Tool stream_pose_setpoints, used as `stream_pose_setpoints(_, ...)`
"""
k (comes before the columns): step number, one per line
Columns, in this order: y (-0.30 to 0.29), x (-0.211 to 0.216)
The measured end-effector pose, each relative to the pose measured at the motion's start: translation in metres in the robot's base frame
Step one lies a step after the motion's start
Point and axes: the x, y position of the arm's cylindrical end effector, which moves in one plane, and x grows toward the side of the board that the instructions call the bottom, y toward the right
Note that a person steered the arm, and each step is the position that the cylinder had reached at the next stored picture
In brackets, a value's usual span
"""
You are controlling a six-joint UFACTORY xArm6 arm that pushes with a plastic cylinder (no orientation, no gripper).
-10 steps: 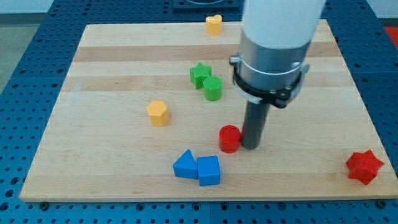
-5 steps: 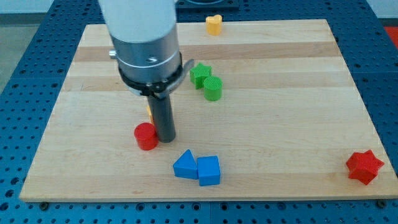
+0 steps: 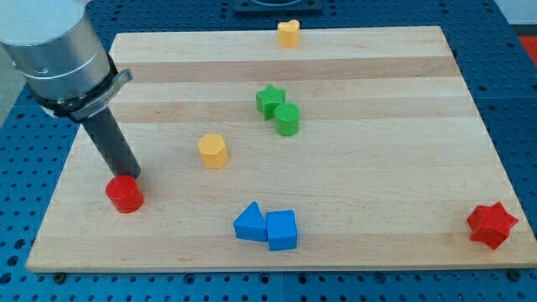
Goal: Place the red circle towards the bottom left of the board
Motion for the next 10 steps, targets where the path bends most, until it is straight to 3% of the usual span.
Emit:
stream_pose_setpoints(4,0.044,0.008)
stream_pose_setpoints(10,-0.008,0.021)
